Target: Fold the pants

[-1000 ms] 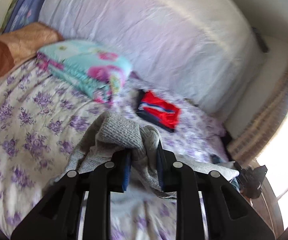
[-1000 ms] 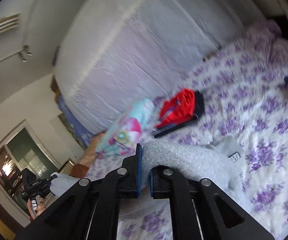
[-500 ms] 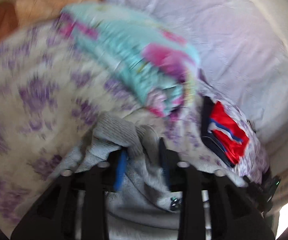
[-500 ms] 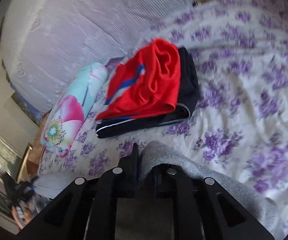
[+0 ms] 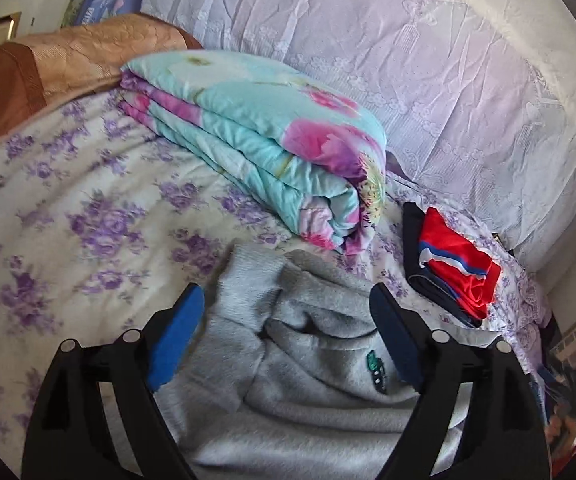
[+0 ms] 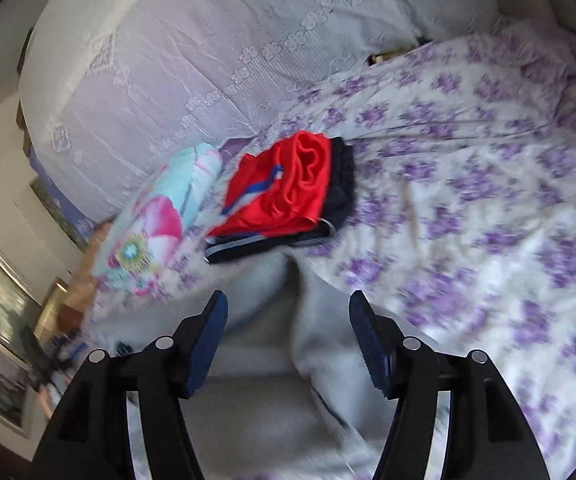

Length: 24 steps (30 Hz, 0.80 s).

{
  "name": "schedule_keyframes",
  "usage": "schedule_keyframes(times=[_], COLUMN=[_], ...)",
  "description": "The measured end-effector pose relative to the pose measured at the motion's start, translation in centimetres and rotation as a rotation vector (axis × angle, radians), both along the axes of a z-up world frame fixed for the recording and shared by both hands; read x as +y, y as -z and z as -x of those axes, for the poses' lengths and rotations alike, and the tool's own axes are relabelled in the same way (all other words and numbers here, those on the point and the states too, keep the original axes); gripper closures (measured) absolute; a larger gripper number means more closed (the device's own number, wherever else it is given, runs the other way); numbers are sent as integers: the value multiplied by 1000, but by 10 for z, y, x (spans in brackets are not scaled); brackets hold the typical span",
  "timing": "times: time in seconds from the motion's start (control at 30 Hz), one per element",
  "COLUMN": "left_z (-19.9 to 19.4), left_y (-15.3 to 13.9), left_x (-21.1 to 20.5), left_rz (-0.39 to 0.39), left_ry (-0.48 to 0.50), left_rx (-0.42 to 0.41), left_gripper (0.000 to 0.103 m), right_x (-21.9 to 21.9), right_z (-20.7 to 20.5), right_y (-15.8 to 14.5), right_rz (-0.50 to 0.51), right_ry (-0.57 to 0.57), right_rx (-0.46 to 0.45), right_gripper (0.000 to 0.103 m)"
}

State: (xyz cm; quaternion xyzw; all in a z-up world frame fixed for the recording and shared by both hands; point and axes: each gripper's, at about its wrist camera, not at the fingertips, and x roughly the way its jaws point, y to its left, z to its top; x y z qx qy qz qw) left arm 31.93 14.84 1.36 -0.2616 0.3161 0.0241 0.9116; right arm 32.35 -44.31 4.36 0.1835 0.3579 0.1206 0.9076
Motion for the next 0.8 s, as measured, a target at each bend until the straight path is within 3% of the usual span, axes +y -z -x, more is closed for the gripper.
schedule_keyframes(times=[0.17,0.43,0.47,0.5,0.53,0.6,0.7,0.77,0.8], left_z=[35,63,64,64,63,62,61,59,59], left_y=[1,40,45,50,54,59,61,61,61], left_x=[16,36,37,37,36,38,41,41,41], left_rz=[-31,28,33,34,36,55,66,57,48], left_ry=[-50,-63,-60,-59,-59,-67,-75,-80,-84], left_rx=[-23,89,104,125,137,147,141,141,140], left_gripper=[16,15,15,15,14,11,11,11,11], right_x=[4,22,25,28,28,15,-26,-48,-61], right_z=[56,35,32,30,26,20,-19,-56,-78], right_y=[35,66,69,70,69,59,37,37,39], right_rz=[291,445,459,468,459,367,179,91,68], right_ry=[32,-38,-42,-46,-47,1,112,154,201], right_rx=[-47,-97,-104,-106,-99,-98,-52,23,57], right_gripper=[39,39,43,60,72,79,80,72,57])
